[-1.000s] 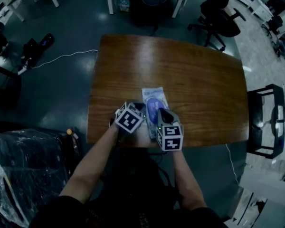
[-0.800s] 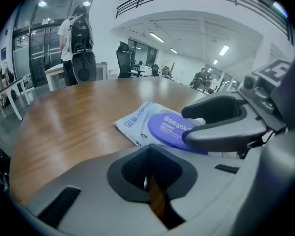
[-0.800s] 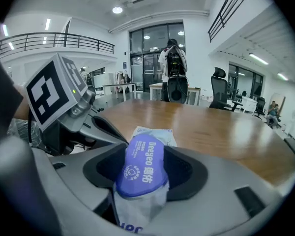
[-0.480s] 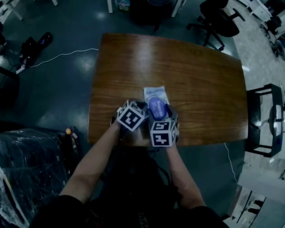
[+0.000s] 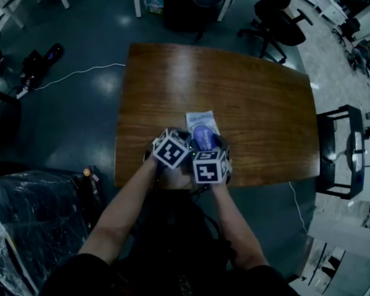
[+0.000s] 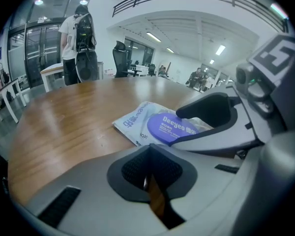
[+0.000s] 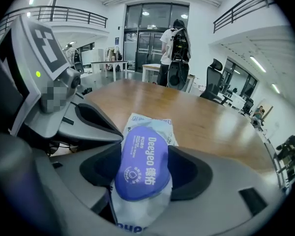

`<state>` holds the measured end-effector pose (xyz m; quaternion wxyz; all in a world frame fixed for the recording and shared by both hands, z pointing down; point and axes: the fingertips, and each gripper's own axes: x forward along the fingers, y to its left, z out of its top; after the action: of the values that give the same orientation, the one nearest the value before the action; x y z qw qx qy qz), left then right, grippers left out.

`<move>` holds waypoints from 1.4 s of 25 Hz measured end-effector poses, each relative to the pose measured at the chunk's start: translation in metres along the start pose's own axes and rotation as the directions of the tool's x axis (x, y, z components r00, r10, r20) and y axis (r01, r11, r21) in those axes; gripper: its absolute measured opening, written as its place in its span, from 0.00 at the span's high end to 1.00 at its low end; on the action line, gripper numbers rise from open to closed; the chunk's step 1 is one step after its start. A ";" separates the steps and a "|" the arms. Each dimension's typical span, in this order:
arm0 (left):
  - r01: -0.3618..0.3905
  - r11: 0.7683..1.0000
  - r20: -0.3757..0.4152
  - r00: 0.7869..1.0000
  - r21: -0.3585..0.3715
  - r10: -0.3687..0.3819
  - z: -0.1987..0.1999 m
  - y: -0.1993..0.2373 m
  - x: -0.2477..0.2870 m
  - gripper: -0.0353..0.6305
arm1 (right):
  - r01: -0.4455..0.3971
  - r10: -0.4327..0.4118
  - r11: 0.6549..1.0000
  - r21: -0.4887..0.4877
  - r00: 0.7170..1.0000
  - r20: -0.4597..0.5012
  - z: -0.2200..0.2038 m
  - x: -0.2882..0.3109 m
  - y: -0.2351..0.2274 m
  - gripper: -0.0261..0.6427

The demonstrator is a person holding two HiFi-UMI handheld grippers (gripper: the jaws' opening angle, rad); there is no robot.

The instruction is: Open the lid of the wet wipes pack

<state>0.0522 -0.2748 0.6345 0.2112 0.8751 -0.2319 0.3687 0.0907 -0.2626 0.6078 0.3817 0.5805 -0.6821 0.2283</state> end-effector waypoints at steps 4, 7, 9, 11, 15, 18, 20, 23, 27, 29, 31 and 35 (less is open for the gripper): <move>-0.006 1.000 0.000 1.000 0.010 0.006 -0.001 -0.001 0.000 0.94 | -0.062 0.062 0.998 0.028 0.998 0.034 0.002 -0.003 -0.003 0.51; -0.004 1.000 -0.001 1.000 0.012 0.004 -0.002 0.000 0.000 0.94 | -0.115 0.112 0.992 0.048 0.992 0.062 0.003 -0.004 -0.004 0.51; -0.006 1.000 -0.002 1.000 0.014 0.006 -0.002 0.000 -0.001 0.94 | -0.150 0.145 0.986 0.069 0.986 0.077 0.003 -0.004 -0.005 0.51; -0.008 1.000 -0.002 1.000 0.015 0.008 -0.002 0.001 -0.001 0.94 | -0.185 0.177 0.978 0.093 0.980 0.089 0.004 -0.005 -0.007 0.51; -0.011 1.000 -0.001 1.000 0.016 0.011 0.000 0.001 -0.002 0.94 | -0.246 0.233 0.960 0.132 0.966 0.109 0.005 -0.007 -0.010 0.51; -0.010 1.000 -0.001 1.000 0.012 0.010 0.001 0.000 -0.002 0.94 | -0.294 0.275 0.943 0.157 0.953 0.130 0.005 -0.008 -0.013 0.51; -0.009 1.000 0.000 1.000 0.009 0.009 0.001 -0.001 -0.002 0.94 | -0.329 0.306 0.928 0.176 0.941 0.144 0.006 -0.009 -0.014 0.51; -0.013 1.000 0.001 1.000 0.004 0.013 0.000 0.001 -0.003 0.94 | -0.380 0.353 0.903 0.200 0.922 0.159 0.007 -0.010 -0.014 0.51; -0.023 1.000 0.003 1.000 -0.001 0.023 -0.001 0.001 -0.004 0.94 | -0.446 0.412 0.864 0.235 0.893 0.180 0.007 -0.012 -0.016 0.51; -0.030 1.000 0.006 1.000 -0.004 0.030 0.000 0.003 -0.005 0.94 | -0.478 0.441 0.842 0.251 0.877 0.192 0.008 -0.013 -0.017 0.51; -0.037 0.999 0.007 0.999 -0.009 0.037 0.000 0.004 -0.006 0.94 | -0.511 0.470 0.816 0.270 0.859 0.203 0.008 -0.013 -0.018 0.51; -0.028 0.999 0.002 1.000 -0.035 0.029 -0.001 0.004 -0.005 0.94 | -0.554 0.510 0.779 0.293 0.832 0.217 0.009 -0.014 -0.019 0.51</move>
<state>0.0464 -0.2762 0.6318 0.2207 0.8683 -0.2509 0.3666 0.1073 -0.2649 0.5887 0.1506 0.4346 -0.7900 0.4054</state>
